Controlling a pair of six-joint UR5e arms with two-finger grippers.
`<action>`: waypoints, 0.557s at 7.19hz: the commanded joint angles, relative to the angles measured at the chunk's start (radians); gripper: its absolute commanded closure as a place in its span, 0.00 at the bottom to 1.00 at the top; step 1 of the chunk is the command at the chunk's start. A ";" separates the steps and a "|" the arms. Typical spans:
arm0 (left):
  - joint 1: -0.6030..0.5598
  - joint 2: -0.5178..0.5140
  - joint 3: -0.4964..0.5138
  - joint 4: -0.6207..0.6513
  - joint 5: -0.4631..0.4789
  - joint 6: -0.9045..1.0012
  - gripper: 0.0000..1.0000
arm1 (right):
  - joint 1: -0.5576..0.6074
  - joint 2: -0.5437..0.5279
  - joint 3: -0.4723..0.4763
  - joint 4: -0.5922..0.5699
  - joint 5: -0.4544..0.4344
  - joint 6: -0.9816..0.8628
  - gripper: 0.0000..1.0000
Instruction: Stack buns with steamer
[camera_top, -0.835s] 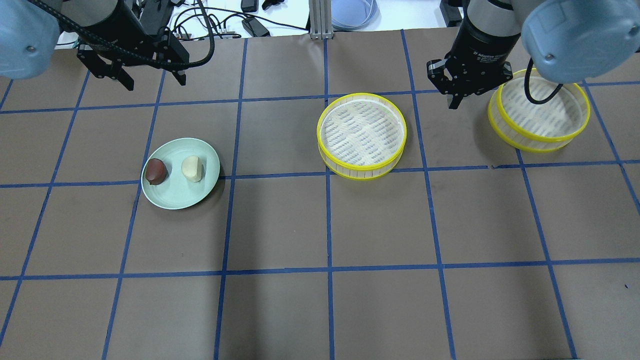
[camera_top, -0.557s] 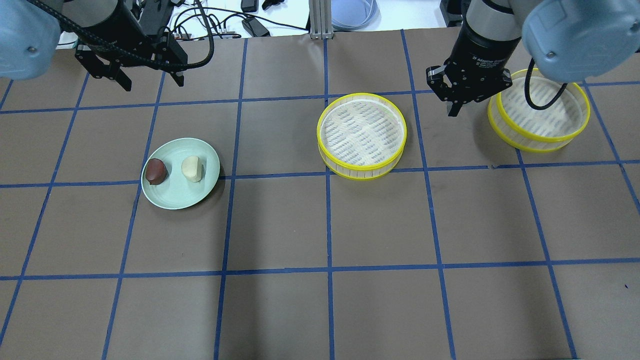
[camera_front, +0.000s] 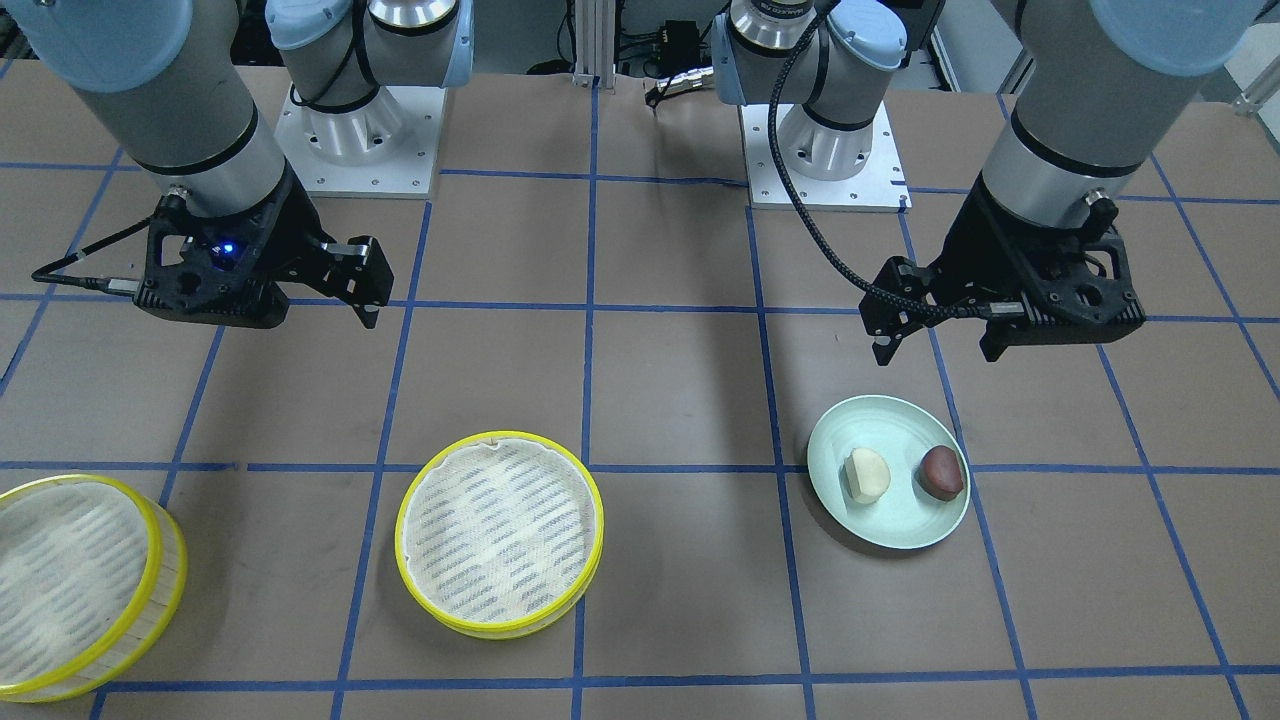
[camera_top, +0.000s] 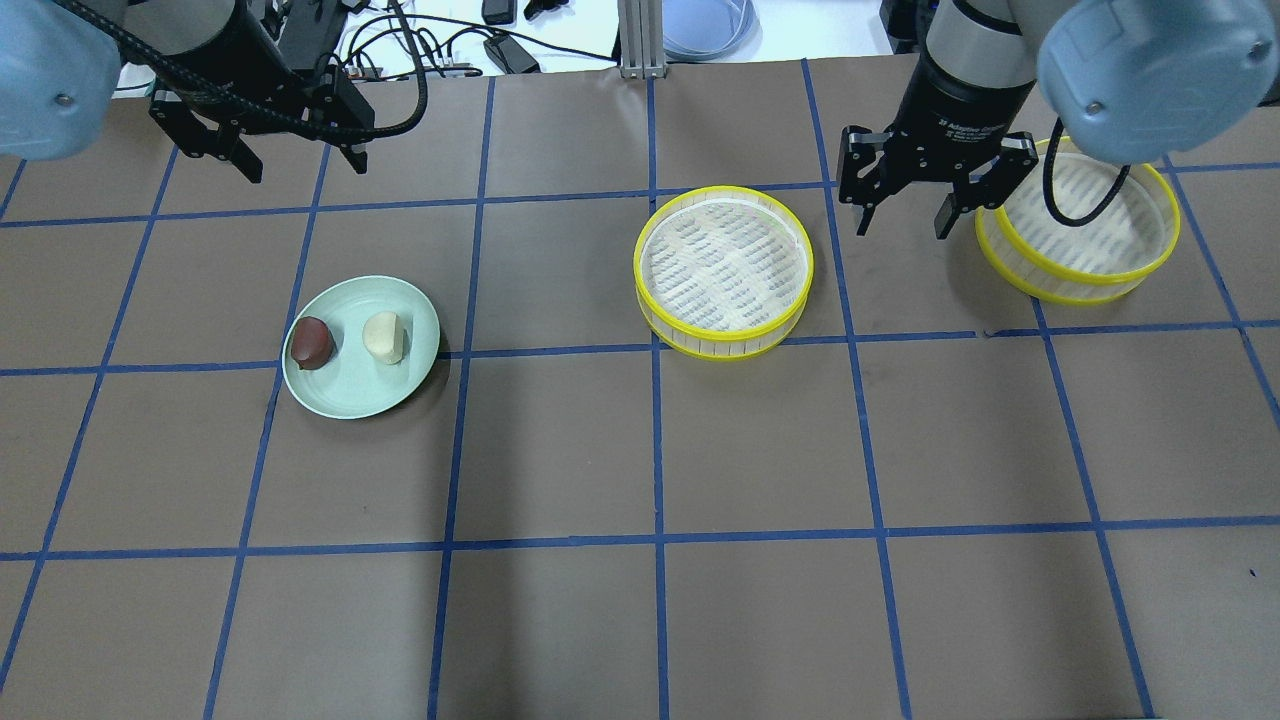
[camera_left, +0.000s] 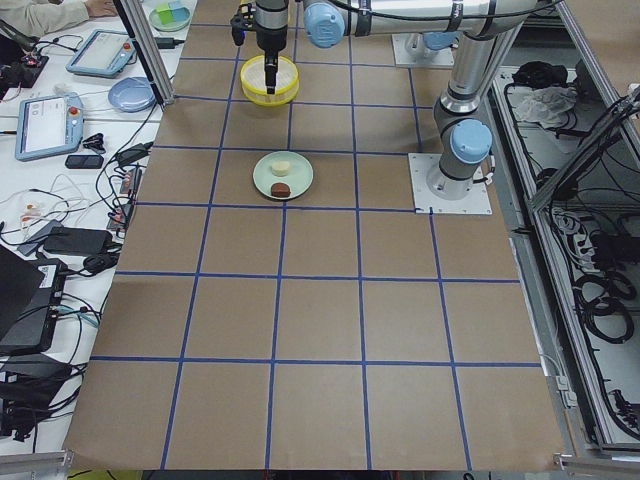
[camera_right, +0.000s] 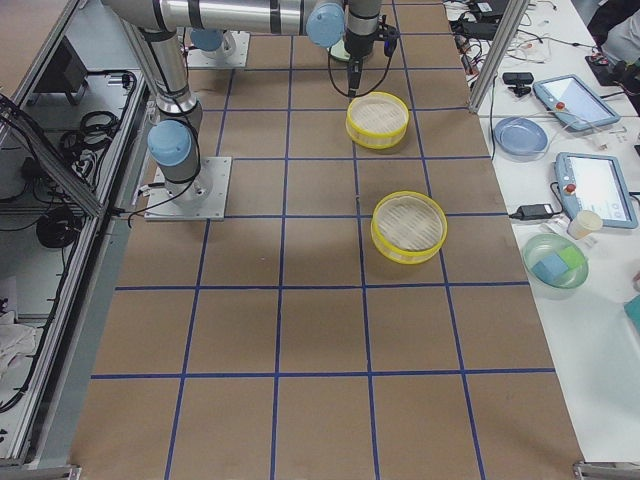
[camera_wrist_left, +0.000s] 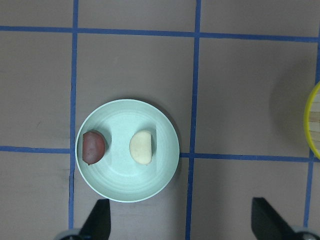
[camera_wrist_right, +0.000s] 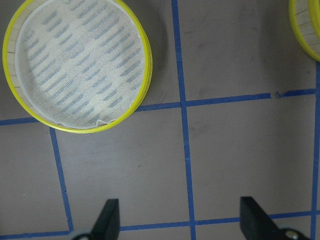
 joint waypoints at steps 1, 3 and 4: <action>0.023 -0.015 -0.004 0.014 0.005 0.000 0.00 | -0.002 0.002 0.000 -0.008 -0.003 -0.005 0.00; 0.058 -0.075 -0.163 0.291 0.007 0.003 0.00 | -0.004 0.002 -0.002 -0.034 -0.014 -0.007 0.00; 0.060 -0.090 -0.194 0.327 0.010 0.002 0.00 | -0.007 0.004 -0.002 -0.042 -0.015 -0.005 0.00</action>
